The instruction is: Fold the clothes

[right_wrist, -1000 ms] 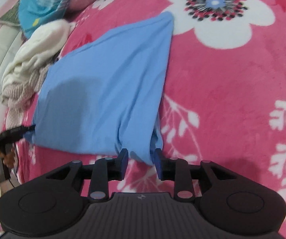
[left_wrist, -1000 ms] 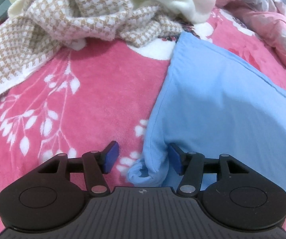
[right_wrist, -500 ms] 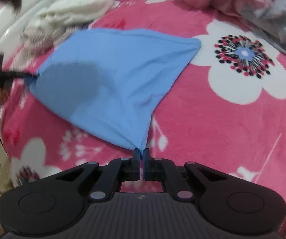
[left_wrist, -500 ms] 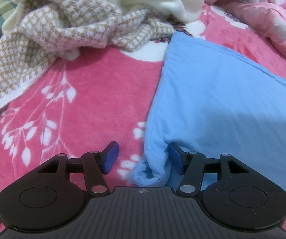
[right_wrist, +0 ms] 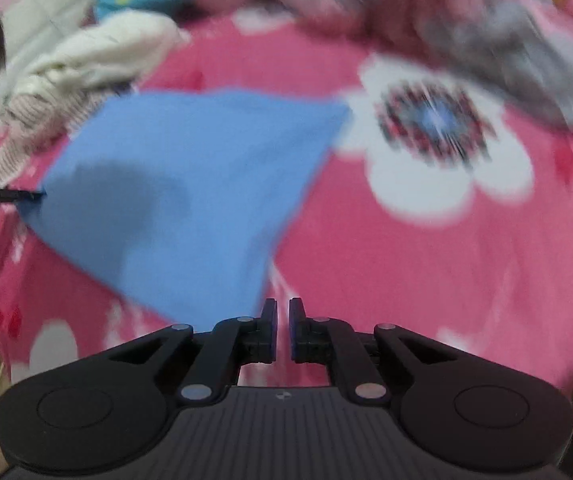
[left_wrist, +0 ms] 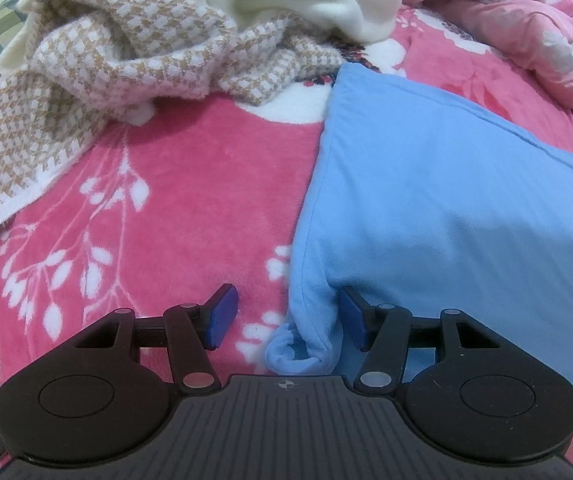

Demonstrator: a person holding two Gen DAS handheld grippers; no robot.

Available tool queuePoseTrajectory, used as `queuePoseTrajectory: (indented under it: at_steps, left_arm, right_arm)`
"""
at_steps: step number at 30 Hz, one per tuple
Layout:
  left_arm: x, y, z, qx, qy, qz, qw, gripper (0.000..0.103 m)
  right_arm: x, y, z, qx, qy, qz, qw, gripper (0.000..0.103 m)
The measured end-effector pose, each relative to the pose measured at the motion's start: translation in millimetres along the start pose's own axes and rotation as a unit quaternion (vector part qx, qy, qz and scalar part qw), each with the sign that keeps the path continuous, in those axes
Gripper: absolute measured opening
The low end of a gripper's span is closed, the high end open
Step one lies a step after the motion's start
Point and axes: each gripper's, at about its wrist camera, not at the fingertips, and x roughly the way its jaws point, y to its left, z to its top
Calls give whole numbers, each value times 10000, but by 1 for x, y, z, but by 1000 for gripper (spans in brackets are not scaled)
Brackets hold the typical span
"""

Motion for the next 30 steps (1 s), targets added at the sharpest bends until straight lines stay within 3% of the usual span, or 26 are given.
queuePoseTrajectory:
  at_steps: [3,4,7,10,13,18,21,23,25,27,30]
  left_arm:
    - [0,0,0,15,-2,-10,10000,57]
    - [0,1,0,24,5,-32,10000,57]
    - [0,4,0,71,12,-124,9999,57]
    - [-1,7,-1,128,-16,-231,9997,57]
    - [-1,10,-2,155,-52,-329,9993,57]
    - [-1,14,0,258,15,-470,9986,57]
    - [-1,20,3,253,143,-690,9972,57]
    - [-1,24,6,248,231,-839,9959,59]
    - [0,29,8,243,318,-988,9943,60]
    - [-1,34,12,167,442,-1158,9921,60]
    - [-8,46,18,-265,622,-1464,9869,60]
  right_arm:
    - [30,17,24,-371,-239,308,9986,6]
    - [39,18,25,-559,-130,288,9979,5]
    - [67,13,14,-1291,575,-148,9899,5]
    - [55,-14,13,-871,749,-568,9918,5]
    - [41,-16,32,-651,433,-721,9943,6]
    - [81,10,76,-451,-103,-137,9988,6]
    - [104,-16,77,358,-90,-931,9950,0]
    - [88,-18,73,931,-392,-1379,9853,7]
    - [63,4,69,821,-632,-1863,9770,7]
    - [45,39,70,471,-705,-1709,9816,8]
    - [45,108,77,-181,-597,-918,9938,18]
